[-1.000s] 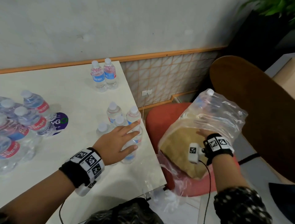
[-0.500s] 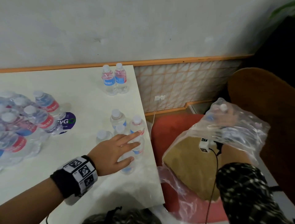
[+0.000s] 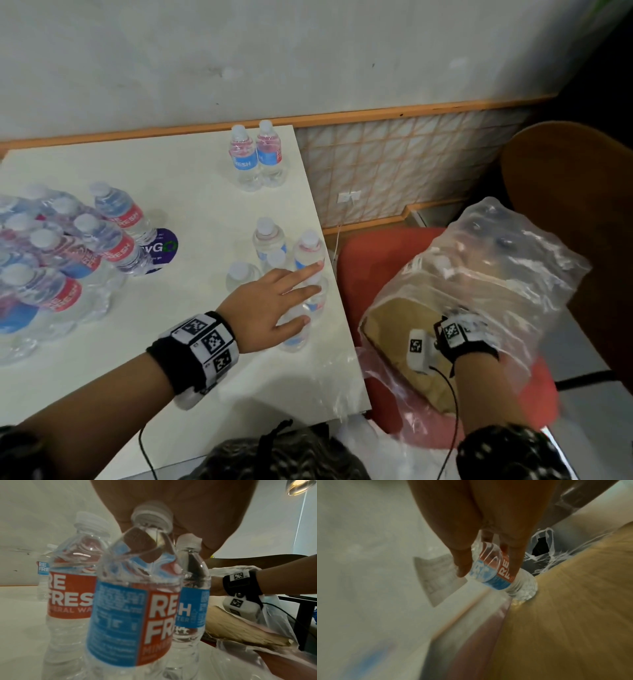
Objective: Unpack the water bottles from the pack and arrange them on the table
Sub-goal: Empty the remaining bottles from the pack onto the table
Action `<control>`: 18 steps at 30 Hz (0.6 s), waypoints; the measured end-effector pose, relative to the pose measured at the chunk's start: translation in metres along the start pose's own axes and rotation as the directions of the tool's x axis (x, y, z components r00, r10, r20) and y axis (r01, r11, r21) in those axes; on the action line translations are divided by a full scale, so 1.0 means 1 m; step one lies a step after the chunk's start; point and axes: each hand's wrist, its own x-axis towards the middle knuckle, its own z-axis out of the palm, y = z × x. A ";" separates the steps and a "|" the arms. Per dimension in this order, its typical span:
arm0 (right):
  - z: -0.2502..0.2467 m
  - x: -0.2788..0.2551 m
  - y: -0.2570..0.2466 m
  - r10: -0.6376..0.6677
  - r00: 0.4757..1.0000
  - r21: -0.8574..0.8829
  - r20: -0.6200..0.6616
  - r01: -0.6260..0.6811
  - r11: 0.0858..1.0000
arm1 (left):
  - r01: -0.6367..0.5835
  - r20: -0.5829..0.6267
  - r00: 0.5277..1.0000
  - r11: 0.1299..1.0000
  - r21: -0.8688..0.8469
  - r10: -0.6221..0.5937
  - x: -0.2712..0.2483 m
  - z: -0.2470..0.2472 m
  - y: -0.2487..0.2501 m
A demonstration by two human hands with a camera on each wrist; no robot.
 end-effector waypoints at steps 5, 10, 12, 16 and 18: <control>0.003 -0.033 -0.040 0.131 0.990 0.485 -0.059 -0.087 0.870 | 0.005 0.003 1.000 1.000 0.016 -0.005 -0.004 0.001 -0.001; 0.023 -0.071 -0.057 -0.208 0.926 0.505 -0.314 0.349 0.789 | 0.015 0.012 1.000 1.000 -0.002 -0.015 -0.007 -0.001 0.000; 0.025 -0.089 -0.062 -0.274 0.925 0.560 -0.261 0.377 0.738 | 0.027 0.049 0.998 1.000 -0.012 -0.026 -0.008 -0.002 0.000; 0.038 -0.106 -0.085 -0.344 0.920 0.650 -0.187 0.378 0.659 | 0.042 0.090 0.995 0.999 -0.031 -0.039 -0.011 -0.003 -0.003; 0.052 -0.105 -0.095 -0.368 0.920 0.660 -0.135 0.360 0.659 | 0.057 0.082 0.995 0.997 -0.060 -0.052 -0.015 -0.003 -0.003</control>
